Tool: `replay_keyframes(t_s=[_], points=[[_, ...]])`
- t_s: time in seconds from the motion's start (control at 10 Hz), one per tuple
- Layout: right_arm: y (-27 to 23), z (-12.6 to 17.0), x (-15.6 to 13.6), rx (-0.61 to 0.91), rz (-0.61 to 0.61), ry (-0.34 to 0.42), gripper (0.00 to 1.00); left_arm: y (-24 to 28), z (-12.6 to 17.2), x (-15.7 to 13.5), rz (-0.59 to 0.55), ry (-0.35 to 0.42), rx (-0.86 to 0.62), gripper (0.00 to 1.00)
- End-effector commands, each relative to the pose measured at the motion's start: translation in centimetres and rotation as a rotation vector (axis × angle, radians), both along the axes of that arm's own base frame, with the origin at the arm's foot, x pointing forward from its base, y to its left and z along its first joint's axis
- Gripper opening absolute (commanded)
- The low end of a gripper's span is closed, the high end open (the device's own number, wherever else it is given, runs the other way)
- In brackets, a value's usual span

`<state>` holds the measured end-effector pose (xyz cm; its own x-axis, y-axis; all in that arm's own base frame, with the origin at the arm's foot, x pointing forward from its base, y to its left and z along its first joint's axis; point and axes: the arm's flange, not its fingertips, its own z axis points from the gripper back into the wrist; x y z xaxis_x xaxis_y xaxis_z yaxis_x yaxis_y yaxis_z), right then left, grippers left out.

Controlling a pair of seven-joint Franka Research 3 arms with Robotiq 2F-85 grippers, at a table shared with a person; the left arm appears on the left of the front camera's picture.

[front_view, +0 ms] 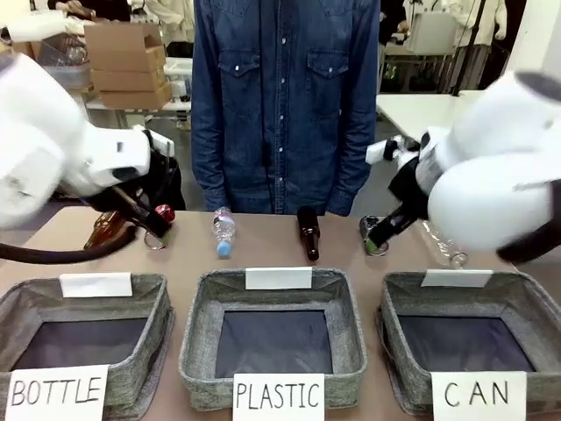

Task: Sort the can waste into the basket.
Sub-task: Pick up the can waste from the table and place it in the right Fabric basket.

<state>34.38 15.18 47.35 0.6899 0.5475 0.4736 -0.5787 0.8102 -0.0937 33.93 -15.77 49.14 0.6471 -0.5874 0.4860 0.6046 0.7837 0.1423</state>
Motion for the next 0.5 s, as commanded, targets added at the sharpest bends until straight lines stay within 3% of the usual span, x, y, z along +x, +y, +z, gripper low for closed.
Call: replay_keyframes(t_s=[0.0, 0.1, 0.2, 0.3, 0.4], points=[[-2.8, 6.8, -7.0, 0.016, -0.051, -0.124, 1.0, 2.1, 4.7, -10.0, -0.077, -0.106, 0.005, 1.0], [-2.6, 6.5, -8.0, -0.097, -0.212, -0.402, 1.0, 1.4, 3.7, -10.2, -0.06, -0.169, 0.083, 1.0], [-1.2, 4.6, -2.9, 0.016, -0.012, -0.046, 1.0, 0.0, 4.6, -3.9, -0.041, -0.044, 0.001, 1.0], [-2.2, 8.9, -5.4, 0.004, -0.069, -0.185, 1.0, 0.0, 4.6, -3.9, -0.041, -0.044, 0.001, 1.0], [-1.1, 7.2, -4.3, -0.011, -0.04, -0.076, 1.0, 0.2, 8.2, -8.2, -0.061, -0.113, 0.032, 1.0]])
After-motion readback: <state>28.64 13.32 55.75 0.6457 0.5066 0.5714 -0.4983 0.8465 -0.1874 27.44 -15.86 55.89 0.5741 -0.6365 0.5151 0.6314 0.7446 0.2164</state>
